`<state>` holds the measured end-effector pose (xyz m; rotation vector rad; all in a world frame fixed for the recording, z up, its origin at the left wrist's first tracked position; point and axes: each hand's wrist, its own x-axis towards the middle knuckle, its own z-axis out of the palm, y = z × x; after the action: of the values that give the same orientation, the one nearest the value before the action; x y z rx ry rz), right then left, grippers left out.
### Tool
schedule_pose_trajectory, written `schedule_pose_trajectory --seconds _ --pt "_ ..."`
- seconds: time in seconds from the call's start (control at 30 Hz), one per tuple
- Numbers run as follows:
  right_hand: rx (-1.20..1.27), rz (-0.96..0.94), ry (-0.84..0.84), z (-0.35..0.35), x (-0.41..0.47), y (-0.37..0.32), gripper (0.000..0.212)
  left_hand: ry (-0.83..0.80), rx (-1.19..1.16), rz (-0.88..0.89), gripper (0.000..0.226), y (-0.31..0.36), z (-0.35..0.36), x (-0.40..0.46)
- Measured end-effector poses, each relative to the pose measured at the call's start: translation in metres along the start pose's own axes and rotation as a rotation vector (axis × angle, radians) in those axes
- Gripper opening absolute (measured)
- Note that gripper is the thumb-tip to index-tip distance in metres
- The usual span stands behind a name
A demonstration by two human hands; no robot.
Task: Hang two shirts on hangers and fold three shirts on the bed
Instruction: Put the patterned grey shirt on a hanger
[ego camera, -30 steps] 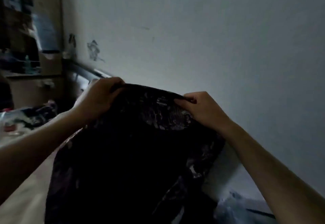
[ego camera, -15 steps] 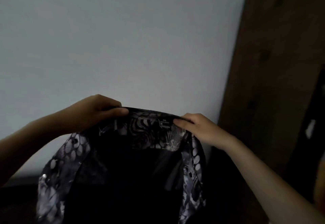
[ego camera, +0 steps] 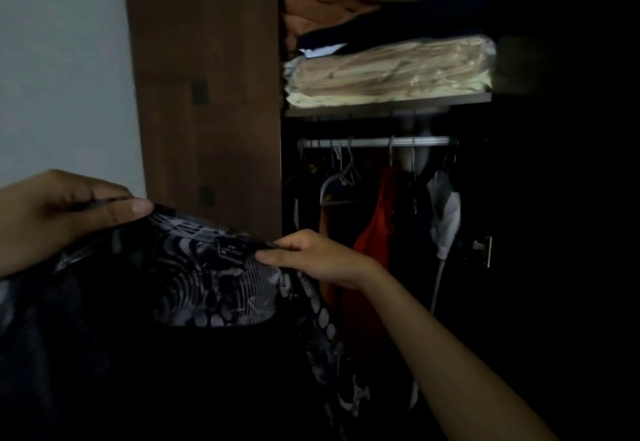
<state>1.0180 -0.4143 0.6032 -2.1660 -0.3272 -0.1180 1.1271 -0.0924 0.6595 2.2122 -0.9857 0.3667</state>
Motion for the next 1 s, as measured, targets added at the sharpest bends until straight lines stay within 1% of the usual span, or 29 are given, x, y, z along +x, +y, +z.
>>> schedule_pose_trajectory --seconds 0.03,0.07,0.1,0.13,0.17,0.2,0.27,0.33,0.37,0.43,0.5,0.53,0.57,0.63,0.7,0.77,0.83,0.9,0.93,1.0 --pt "0.002 0.03 -0.015 -0.009 -0.001 0.009 0.071 -0.036 -0.039 -0.008 0.036 -0.006 0.001 0.01" --pt "0.002 0.059 -0.023 -0.018 0.003 0.02 0.069 -0.032 -0.04 0.004 0.034 0.002 0.007 0.017" --pt "-0.005 0.095 -0.021 -0.028 0.005 0.028 0.057 -0.014 0.001 0.028 0.031 0.018 0.015 0.019" --pt "0.034 0.129 -0.023 -0.039 0.01 0.035 0.048 -0.014 -0.015 0.06 0.029 0.031 0.026 0.027" --pt "0.104 0.153 0.003 -0.049 0.016 0.039 0.046 -0.055 -0.04 0.071 0.029 0.046 0.038 0.034" --pt "0.155 0.171 0.087 -0.06 0.029 0.047 0.051 -0.079 -0.032 0.076 0.031 0.055 0.048 0.042" --pt "0.205 0.229 0.314 -0.091 0.059 0.062 0.063 -0.132 -0.037 0.098 0.037 0.062 0.06 0.055" --pt "0.266 0.284 0.484 -0.127 0.098 0.08 0.07 -0.172 -0.059 0.056 0.043 0.052 0.071 0.072" --pt "0.281 0.308 0.538 -0.143 0.116 0.086 0.069 -0.17 -0.058 0.062 0.045 0.054 0.074 0.075" --pt "0.278 0.35 0.609 -0.171 0.151 0.103 0.054 -0.173 -0.057 0.075 0.048 0.051 0.079 0.085" --pt "0.269 0.421 0.597 -0.185 0.183 0.121 0.046 -0.202 -0.043 0.057 0.052 0.047 0.085 0.093" --pt "0.282 0.427 0.608 -0.186 0.199 0.13 0.048 -0.214 -0.029 0.052 0.054 0.041 0.087 0.096" --pt "0.287 0.406 0.659 -0.188 0.213 0.139 0.05 -0.217 -0.031 0.048 0.056 0.036 0.091 0.099" --pt "0.238 0.348 0.816 -0.19 0.236 0.15 0.049 -0.208 -0.013 0.046 0.057 0.027 0.095 0.103" --pt "0.244 0.314 0.895 -0.191 0.246 0.155 0.046 -0.207 0.014 0.032 0.064 0.016 0.098 0.105" --pt "0.299 0.272 0.906 -0.191 0.244 0.158 0.046 -0.226 0.042 0.01 0.074 0.006 0.098 0.107" --pt "0.393 0.222 0.886 -0.188 0.232 0.163 0.039 -0.232 0.066 -0.013 0.075 -0.002 0.097 0.108" --pt "0.496 0.145 0.859 -0.175 0.216 0.163 0.02 -0.217 0.071 -0.03 0.074 -0.005 0.096 0.108" --pt "0.548 0.094 0.865 -0.166 0.206 0.163 0.015 -0.203 0.073 -0.03 0.072 -0.005 0.095 0.109" --pt "0.63 0.004 0.881 -0.146 0.182 0.163 0.014 -0.17 0.087 -0.033 0.064 -0.004 0.092 0.109"
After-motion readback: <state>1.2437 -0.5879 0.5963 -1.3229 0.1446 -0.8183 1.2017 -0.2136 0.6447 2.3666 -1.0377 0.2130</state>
